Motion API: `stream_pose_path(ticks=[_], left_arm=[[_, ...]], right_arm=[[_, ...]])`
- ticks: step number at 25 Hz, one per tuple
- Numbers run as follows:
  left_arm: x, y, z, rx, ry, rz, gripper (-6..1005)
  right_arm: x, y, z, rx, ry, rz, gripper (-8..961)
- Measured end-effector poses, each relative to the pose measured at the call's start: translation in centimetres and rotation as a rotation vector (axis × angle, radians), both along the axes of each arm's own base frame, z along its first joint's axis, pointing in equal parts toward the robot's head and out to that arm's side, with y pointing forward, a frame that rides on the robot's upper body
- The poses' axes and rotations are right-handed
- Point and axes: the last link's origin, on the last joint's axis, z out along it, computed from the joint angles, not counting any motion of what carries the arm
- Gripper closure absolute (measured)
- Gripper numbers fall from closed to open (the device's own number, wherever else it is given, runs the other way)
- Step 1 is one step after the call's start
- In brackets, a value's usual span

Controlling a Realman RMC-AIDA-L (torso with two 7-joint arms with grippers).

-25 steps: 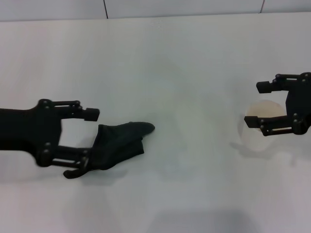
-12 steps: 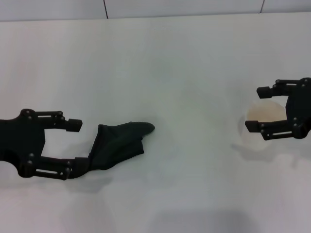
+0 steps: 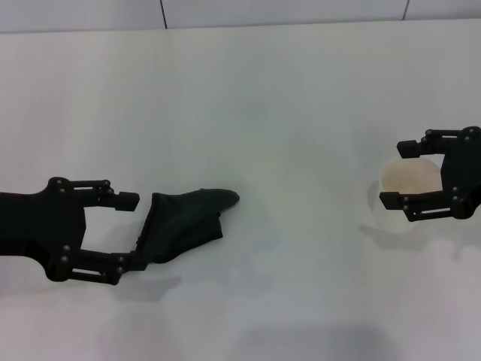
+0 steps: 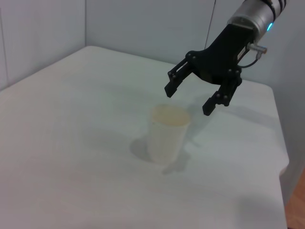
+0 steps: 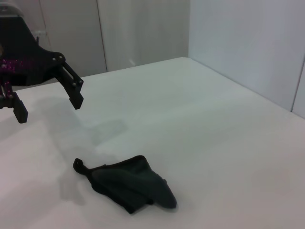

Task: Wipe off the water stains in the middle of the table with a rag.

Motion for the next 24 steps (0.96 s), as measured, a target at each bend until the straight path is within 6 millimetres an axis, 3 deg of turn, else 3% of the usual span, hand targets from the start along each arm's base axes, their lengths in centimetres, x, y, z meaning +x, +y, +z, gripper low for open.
stream_pose_path(ticks=[24], left_arm=[[0.0,0.1,-0.2,0.017,-0.009,0.001,167]], right_arm=[[1.2,-0.2,0.0,-0.006,0.012,-0.048,125]])
